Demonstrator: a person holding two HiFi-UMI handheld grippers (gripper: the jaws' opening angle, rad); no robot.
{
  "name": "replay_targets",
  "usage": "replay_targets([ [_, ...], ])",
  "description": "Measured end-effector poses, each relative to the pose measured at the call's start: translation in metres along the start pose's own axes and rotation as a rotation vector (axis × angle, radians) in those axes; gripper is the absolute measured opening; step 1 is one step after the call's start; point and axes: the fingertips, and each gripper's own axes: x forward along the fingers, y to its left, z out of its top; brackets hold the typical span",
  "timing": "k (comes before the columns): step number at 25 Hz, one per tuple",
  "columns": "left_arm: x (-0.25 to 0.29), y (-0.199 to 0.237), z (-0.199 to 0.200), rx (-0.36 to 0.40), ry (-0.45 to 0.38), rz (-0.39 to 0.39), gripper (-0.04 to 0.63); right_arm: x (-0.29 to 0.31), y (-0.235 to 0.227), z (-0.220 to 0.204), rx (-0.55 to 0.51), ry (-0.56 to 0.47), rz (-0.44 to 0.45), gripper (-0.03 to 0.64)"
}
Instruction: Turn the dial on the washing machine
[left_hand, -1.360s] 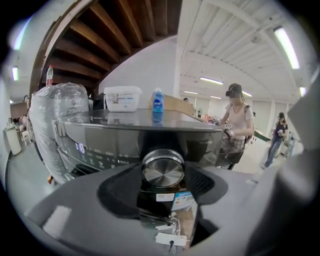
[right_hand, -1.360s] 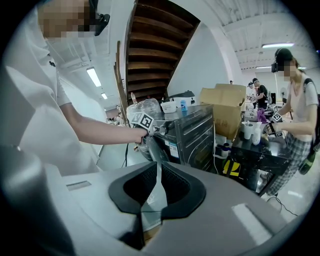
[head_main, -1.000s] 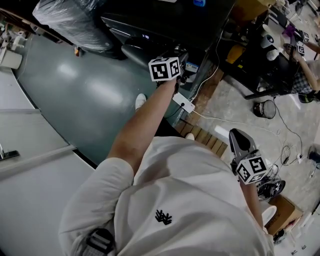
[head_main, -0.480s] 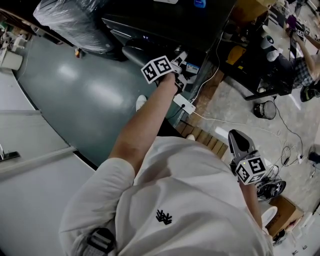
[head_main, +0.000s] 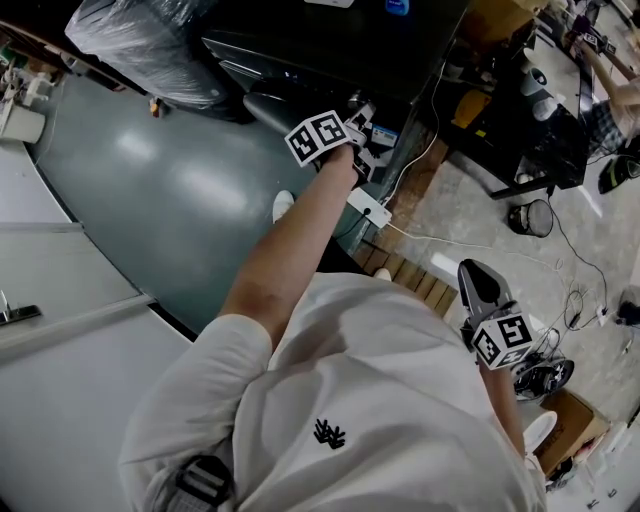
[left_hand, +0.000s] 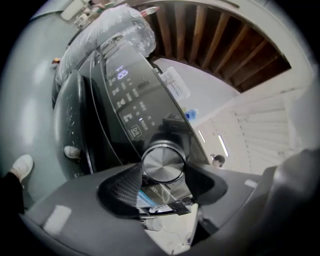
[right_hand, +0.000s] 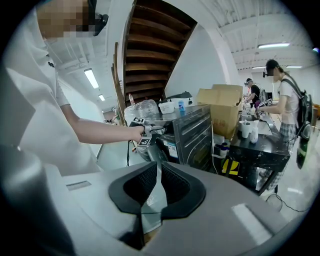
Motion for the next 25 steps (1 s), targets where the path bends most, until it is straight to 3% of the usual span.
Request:
replay_targets([
  [5,-0.0024,-0.0015,0.0000,0.248,0.040,0.103,0.322,-0.0010,0.0007,0.0028,0.001,-0.005,0.003,0.026],
  [10,-0.0033,-0.0010,-0.0004,0.288,0.036,0.113,0.322,-0.0004,-0.0002,0.0016,0.002,-0.007,0.001,0.026],
  [18,-0.0088,-0.0048,-0.0031,0.055,-0.026,-0.034,0.324,-0.0001,-0.0018,-0.0017,0.000,-0.009,0.003,0.026],
  [25,-0.0059,-0.0032,-0.0005,-0.172,-0.060,-0.098,0.325,-0.0001,0.0003,0.0017,-0.004,-0.010,0.006,0.027],
])
